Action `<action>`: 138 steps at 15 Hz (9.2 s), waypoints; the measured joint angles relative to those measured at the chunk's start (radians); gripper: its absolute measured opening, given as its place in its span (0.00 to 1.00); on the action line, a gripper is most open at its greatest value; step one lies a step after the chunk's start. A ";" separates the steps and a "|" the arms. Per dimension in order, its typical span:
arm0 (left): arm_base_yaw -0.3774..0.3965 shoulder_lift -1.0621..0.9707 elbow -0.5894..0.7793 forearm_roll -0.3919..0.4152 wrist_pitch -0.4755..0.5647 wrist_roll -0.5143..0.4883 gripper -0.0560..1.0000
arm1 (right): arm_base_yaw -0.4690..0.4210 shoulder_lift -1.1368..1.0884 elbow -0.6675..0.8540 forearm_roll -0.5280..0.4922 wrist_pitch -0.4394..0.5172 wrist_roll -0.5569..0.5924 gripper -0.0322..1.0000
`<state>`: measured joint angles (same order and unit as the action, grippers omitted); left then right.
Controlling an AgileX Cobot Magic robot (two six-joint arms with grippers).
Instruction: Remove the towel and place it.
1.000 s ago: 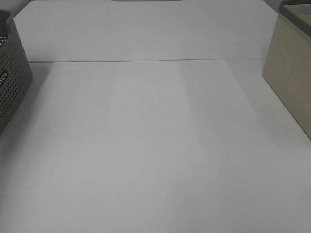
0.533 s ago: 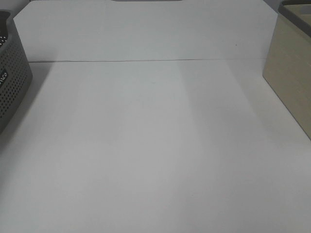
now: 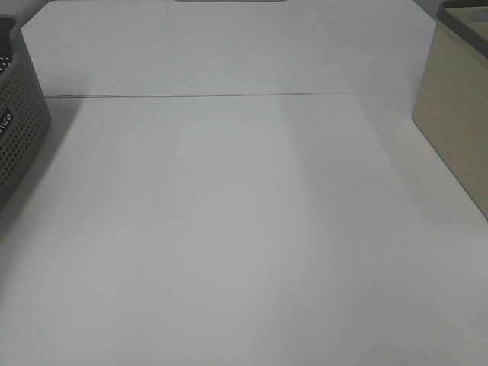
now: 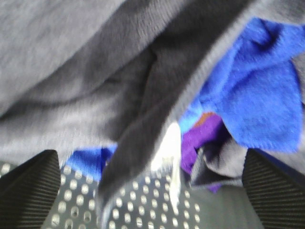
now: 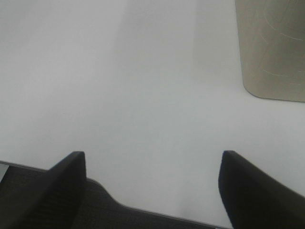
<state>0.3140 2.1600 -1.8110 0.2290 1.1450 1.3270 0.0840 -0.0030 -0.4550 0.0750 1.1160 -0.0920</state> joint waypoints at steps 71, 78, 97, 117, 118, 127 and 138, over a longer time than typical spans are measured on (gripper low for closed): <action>-0.988 -0.585 -0.165 -0.368 -0.102 -0.699 0.05 | 0.339 1.582 -0.487 1.357 -0.218 -1.669 0.72; -0.988 -0.584 -0.165 -0.371 -0.110 -0.714 0.05 | 0.339 1.582 -0.487 1.357 -0.314 -1.672 0.13; -0.988 -0.474 -0.165 -0.197 -0.359 -0.506 0.05 | 0.339 1.574 -1.272 -0.028 0.015 -0.206 0.05; -0.704 -0.325 -0.165 0.022 -1.374 -0.507 0.05 | 0.339 1.768 -1.521 -0.392 -1.059 0.131 0.05; -0.691 -0.315 -0.165 -0.003 -1.404 -0.507 0.05 | 0.339 1.779 -1.521 -0.392 -1.086 0.132 0.05; -0.628 -0.135 -0.165 -0.234 -1.743 -0.510 0.05 | 0.312 2.036 -1.713 -0.386 -1.235 0.123 0.05; -0.543 0.262 -0.778 -0.030 -1.632 -0.840 0.05 | 0.238 2.202 -1.882 -0.385 -1.339 0.113 0.05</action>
<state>-0.2290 2.4220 -2.5890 0.1990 -0.4870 0.4870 0.3220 2.1990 -2.3370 -0.3100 -0.2230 0.0210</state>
